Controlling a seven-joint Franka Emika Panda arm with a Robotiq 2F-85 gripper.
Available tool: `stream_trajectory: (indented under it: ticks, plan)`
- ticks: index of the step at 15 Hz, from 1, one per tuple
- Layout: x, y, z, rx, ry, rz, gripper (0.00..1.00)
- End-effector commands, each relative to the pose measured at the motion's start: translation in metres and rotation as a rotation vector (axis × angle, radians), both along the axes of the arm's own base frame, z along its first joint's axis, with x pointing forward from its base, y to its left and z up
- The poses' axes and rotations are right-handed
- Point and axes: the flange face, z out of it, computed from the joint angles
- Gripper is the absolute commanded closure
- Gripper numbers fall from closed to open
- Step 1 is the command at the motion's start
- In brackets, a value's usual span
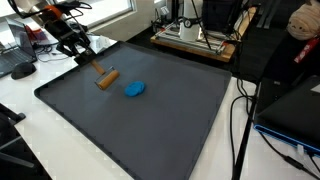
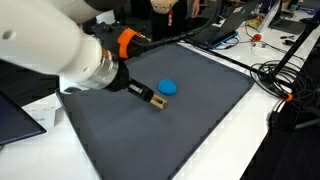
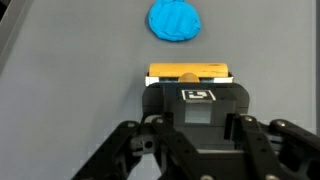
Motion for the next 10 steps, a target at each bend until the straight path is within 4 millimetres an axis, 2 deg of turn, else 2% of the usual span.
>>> stream_trajectory:
  ticks: [1,7,10]
  plan:
    - [-0.012,0.04,0.034,-0.09,-0.022,0.082,0.77]
    - [-0.021,0.111,0.069,-0.244,-0.091,0.168,0.77]
    - [-0.034,0.147,0.08,-0.309,-0.121,0.213,0.77]
